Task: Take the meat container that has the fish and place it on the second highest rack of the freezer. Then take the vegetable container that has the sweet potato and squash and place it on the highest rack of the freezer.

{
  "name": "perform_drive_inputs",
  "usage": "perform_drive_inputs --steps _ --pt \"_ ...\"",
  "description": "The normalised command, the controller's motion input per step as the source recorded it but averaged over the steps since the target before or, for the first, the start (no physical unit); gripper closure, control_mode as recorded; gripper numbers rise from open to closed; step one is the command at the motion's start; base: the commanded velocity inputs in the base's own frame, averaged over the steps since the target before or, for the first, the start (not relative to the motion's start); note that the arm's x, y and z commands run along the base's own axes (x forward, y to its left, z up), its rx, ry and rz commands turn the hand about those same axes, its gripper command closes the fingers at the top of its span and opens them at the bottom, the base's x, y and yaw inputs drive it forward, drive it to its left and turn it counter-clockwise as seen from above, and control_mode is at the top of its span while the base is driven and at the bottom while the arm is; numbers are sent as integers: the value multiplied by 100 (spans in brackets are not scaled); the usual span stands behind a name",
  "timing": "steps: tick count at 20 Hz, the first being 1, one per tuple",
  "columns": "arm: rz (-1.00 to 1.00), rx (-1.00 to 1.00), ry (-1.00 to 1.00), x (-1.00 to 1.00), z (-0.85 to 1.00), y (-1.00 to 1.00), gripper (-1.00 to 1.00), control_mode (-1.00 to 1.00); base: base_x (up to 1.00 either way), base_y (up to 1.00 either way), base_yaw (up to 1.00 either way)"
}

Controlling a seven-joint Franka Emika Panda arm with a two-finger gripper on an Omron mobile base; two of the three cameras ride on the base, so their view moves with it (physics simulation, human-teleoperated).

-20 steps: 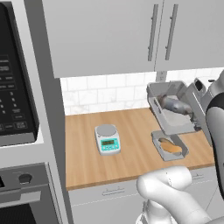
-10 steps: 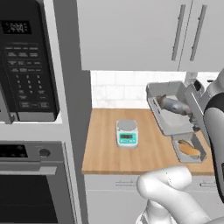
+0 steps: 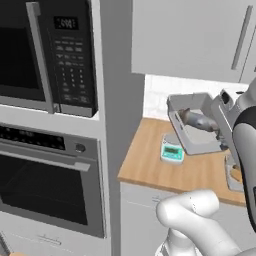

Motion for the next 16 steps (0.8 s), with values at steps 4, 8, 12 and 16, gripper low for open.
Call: perform_drive_inputs --steps 4,8,12,16 --pt "0 0 0 0 0 0 100 100 0 18 58" --pt "0 0 0 0 0 0 100 100 0 11 60" --pt "0 0 0 0 0 0 100 100 -1 2 61" --pt "0 0 0 0 0 0 100 100 0 4 61"
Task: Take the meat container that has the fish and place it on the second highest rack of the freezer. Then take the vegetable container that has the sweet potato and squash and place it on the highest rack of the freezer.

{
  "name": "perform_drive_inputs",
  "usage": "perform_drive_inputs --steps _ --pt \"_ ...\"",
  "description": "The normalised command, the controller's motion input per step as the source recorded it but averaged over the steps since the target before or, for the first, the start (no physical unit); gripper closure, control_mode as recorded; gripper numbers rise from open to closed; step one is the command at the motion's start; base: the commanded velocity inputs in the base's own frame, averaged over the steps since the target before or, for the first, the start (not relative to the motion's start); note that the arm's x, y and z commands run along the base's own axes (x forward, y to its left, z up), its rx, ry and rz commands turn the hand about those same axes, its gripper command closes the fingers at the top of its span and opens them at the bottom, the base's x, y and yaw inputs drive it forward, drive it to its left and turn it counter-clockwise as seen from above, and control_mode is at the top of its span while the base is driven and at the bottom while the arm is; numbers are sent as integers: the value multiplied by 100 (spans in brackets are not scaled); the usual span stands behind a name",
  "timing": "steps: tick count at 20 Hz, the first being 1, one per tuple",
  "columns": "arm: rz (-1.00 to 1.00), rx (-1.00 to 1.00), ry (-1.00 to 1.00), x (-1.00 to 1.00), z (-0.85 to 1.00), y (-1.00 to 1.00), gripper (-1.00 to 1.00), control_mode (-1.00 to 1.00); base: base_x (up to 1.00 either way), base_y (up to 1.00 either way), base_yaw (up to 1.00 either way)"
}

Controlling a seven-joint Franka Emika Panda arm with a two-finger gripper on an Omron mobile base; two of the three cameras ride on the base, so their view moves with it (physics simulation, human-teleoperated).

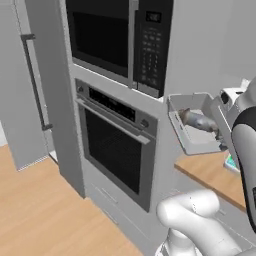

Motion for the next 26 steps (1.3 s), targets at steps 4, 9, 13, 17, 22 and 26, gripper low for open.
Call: perform_drive_inputs --steps 4,9,13,17,22,26 --pt "0 0 0 0 0 0 100 100 0 2 61" --pt "0 0 0 0 0 0 100 100 0 26 59" --pt "0 0 0 0 0 0 100 100 0 48 58" --pt "0 0 0 0 0 0 100 100 0 44 58" --pt "0 0 0 0 0 0 100 100 3 47 45" --pt "0 0 0 0 0 0 100 100 31 29 19"
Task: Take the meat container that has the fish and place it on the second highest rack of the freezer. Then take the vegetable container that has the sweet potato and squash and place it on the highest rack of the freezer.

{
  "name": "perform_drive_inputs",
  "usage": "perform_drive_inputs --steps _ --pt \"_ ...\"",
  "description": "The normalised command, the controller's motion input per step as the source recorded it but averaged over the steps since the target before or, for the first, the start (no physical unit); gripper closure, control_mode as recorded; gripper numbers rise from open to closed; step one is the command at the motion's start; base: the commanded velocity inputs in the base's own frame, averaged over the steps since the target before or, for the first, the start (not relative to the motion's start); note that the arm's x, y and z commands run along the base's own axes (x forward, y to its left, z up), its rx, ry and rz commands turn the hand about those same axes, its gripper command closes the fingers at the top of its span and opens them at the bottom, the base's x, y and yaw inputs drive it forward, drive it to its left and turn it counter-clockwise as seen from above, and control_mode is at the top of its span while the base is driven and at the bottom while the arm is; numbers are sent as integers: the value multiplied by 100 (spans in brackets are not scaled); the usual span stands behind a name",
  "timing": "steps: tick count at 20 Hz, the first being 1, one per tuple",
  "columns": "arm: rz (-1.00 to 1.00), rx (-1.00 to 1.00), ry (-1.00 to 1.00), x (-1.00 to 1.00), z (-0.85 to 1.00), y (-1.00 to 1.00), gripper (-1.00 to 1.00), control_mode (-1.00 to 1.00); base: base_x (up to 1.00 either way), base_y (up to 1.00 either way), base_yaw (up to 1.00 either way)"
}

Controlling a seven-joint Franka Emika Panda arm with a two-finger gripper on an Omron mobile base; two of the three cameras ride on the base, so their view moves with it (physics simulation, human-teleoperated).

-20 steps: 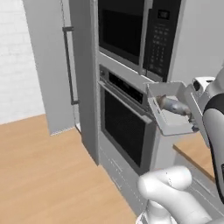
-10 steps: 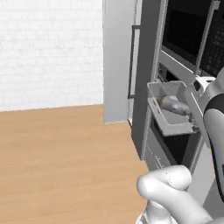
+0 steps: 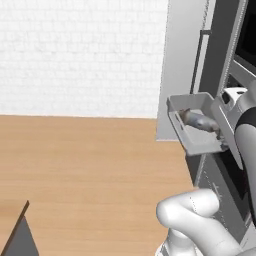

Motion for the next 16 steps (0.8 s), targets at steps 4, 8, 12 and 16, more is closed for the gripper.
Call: perform_drive_inputs --steps 4,8,12,16 --pt "0 0 0 0 0 0 100 100 46 16 10" --pt "0 0 0 0 0 0 100 100 47 21 2" --pt "0 0 0 0 0 0 100 100 56 13 1" --pt "0 0 0 0 0 0 100 100 69 3 0"
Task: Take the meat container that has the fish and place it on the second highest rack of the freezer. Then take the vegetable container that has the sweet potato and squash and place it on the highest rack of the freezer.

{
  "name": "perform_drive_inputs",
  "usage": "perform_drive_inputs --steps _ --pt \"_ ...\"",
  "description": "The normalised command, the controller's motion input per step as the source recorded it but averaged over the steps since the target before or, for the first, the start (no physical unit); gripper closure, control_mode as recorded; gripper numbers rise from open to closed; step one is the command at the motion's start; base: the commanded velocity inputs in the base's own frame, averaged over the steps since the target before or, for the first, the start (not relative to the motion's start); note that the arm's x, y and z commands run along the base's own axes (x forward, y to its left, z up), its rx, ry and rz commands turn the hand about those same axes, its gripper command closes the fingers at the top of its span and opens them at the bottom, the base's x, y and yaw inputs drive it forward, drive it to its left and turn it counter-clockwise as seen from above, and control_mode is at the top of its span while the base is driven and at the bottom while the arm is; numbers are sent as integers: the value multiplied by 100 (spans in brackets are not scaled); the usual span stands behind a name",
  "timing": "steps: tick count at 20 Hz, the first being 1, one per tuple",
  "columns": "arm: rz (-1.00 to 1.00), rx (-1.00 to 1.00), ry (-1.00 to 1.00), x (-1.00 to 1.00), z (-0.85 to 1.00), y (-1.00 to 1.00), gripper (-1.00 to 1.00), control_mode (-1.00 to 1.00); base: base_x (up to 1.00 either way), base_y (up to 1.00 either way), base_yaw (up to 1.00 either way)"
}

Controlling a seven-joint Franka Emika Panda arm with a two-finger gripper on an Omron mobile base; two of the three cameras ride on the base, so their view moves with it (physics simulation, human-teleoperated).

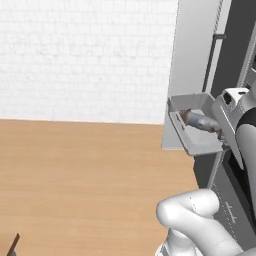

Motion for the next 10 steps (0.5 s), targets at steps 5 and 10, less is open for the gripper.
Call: perform_drive_inputs --steps 5,10 --pt "0 0 0 0 0 0 100 100 71 9 0" --pt "0 0 0 0 0 0 100 100 73 20 0"
